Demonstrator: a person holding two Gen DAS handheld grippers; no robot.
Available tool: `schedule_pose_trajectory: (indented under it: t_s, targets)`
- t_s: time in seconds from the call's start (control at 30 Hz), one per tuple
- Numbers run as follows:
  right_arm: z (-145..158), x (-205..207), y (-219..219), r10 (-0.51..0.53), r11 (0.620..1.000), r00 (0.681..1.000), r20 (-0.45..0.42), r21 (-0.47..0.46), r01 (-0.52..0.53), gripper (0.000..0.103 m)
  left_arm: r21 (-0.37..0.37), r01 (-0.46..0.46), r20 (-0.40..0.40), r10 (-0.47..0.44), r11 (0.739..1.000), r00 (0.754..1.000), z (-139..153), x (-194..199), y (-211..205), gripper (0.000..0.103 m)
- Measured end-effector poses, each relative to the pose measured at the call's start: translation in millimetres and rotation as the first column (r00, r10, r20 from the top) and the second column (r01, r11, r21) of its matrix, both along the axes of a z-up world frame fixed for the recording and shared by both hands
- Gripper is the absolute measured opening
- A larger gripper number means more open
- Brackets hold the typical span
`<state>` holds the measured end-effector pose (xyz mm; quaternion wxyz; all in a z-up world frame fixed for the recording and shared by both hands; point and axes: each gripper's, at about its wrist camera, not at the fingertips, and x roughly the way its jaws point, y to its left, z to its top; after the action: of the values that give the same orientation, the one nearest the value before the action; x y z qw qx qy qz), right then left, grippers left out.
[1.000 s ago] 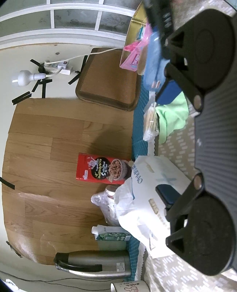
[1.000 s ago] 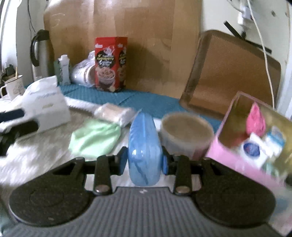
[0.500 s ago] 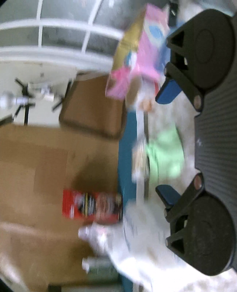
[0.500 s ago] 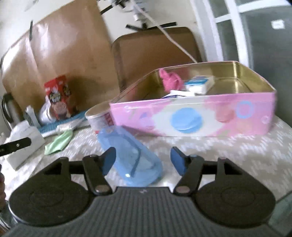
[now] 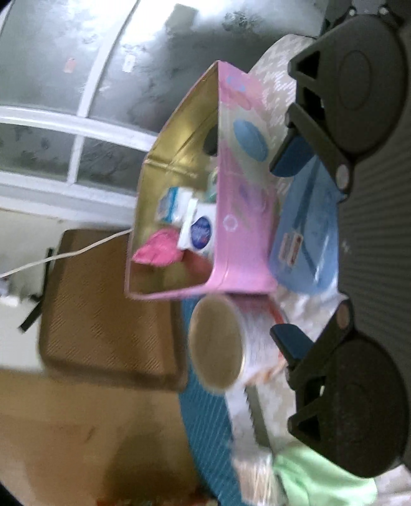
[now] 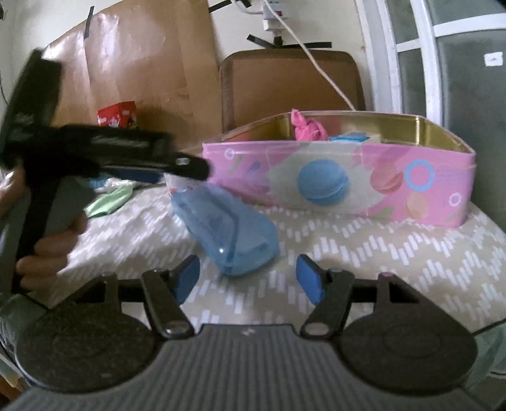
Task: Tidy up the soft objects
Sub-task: 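Grasp the blue case with the left gripper while the right gripper releases it, then lower the blue case into the pink tin and open the left gripper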
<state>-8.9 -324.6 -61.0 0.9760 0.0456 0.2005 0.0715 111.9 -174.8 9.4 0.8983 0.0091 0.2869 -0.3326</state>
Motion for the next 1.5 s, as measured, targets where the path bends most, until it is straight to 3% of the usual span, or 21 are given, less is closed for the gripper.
schedule_pose_trajectory:
  t_s: [0.1,0.2,0.4,0.57,0.73,1.07,1.3,1.4,1.47,1.5]
  targets:
    - [-0.8,5.8,4.2,0.009,0.999,1.000,0.018,-0.051,-0.008,0.070,-0.034,0.039,-0.095,-0.042,0.999,0.995,-10.1,11.1,-8.5,0.100]
    - [-3.0,8.6,8.7,0.015,0.996,0.999,0.031,-0.093,-0.012,0.064,-0.057,0.057,-0.099,-0.063,0.997,0.993,-11.2,4.8,-11.0,0.094]
    - [2.5,-5.8,8.4,0.020,0.994,0.995,0.098,-0.111,-0.009,0.063,-0.092,0.006,-0.082,-0.014,0.996,0.997,6.1,-5.5,0.8,0.082]
    - [30.7,-8.7,3.2,-0.003,0.987,0.978,0.209,-0.157,0.036,0.063,-0.136,0.026,0.000,-0.026,0.990,1.000,44.8,-3.2,-6.6,0.082]
    - [56.3,18.9,-18.9,-0.011,0.982,0.967,0.253,-0.182,0.058,0.063,-0.164,0.029,0.035,-0.024,0.986,0.999,71.8,22.6,-28.3,0.082]
    - [55.2,81.0,-49.1,-0.007,0.984,0.982,0.187,-0.174,0.040,0.064,-0.118,-0.053,-0.002,0.053,0.992,0.999,69.0,83.3,-65.7,0.085]
    - [47.0,90.6,-69.7,-0.132,0.982,0.978,0.164,-0.115,0.152,0.069,-0.058,-0.061,-0.043,0.059,0.996,0.997,43.8,88.9,-76.1,0.088]
    - [44.7,94.2,-82.4,-0.212,0.961,0.965,0.154,-0.145,0.234,0.071,-0.054,-0.053,-0.077,0.049,0.997,0.996,36.3,88.7,-78.3,0.088]
    - [40.2,94.2,-106.5,-0.200,0.977,0.973,0.118,-0.044,0.206,0.072,-0.043,-0.045,-0.065,0.042,0.998,0.997,33.0,82.7,-80.2,0.088]
    - [37.3,94.6,-116.1,-0.217,0.975,0.969,0.113,-0.025,0.222,0.057,-0.033,-0.035,-0.050,0.033,0.999,0.998,32.6,79.4,-82.6,0.088]
